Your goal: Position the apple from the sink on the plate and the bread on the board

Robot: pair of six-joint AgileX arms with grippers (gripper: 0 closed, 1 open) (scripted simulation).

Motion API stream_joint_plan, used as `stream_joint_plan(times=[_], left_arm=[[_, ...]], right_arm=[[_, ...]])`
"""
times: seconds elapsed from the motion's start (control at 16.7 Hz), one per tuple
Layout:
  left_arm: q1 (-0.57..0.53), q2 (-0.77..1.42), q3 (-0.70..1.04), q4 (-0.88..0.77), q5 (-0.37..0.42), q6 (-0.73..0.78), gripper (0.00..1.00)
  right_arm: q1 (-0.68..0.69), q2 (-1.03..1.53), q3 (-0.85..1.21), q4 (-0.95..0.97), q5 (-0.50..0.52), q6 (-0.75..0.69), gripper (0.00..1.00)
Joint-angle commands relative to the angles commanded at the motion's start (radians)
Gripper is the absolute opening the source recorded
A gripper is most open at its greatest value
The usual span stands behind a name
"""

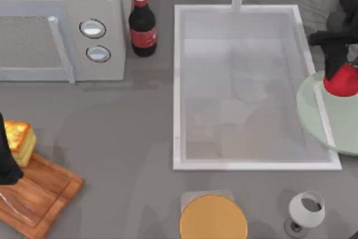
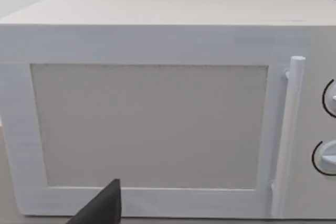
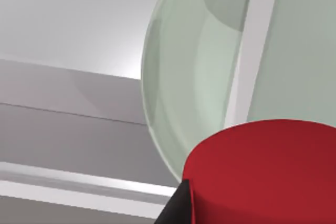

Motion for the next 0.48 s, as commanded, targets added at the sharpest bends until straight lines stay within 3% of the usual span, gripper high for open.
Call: stream_joint_plan(times=[0.48], left_arm=[[0.0, 0.0, 0.0, 0.0, 0.0, 0.0, 1.0]], right_arm=[[0.0, 0.0, 0.0, 0.0, 0.0, 0.0, 0.75]])
